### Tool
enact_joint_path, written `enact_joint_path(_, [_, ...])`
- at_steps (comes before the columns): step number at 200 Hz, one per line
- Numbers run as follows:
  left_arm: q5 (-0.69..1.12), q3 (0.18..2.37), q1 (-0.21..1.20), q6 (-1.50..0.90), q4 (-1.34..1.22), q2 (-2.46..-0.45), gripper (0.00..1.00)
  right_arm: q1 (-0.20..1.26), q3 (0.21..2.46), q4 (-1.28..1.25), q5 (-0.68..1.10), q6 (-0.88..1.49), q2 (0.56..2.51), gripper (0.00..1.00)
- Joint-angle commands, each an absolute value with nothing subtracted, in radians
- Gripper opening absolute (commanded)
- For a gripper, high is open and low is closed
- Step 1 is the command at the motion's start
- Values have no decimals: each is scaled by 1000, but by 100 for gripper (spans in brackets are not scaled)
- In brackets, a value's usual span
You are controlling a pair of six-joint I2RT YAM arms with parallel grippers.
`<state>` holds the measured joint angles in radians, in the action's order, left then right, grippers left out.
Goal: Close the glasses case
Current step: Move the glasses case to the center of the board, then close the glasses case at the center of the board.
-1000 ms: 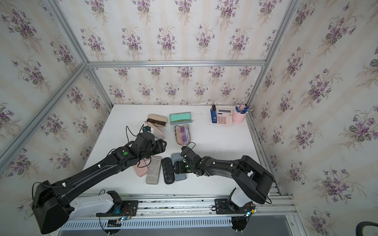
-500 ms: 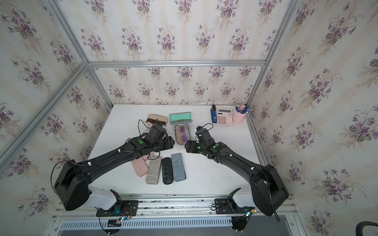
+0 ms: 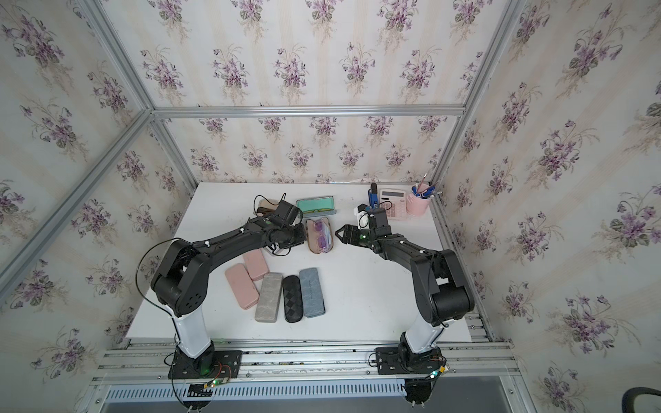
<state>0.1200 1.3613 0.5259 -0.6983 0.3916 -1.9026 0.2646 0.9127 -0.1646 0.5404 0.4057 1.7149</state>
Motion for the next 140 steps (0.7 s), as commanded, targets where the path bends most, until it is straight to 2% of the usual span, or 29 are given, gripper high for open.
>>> enact_joint_path(1, [110,1389,511,-707,415,-1945,16,261,939,-277,639,415,1772,70])
enact_joint_path(32, [117,1403,502,-704,393,-1985,16,262,966,-290,682,419,1825,67])
enact_joint_path(81, [85,1422,469,-701,394,-1983,16,270,826,-297,602,448,1726,63])
enact_joint_path(140, [110,1496,460,-695,413,-2037,16,298,870,-372,661,477,1828,61])
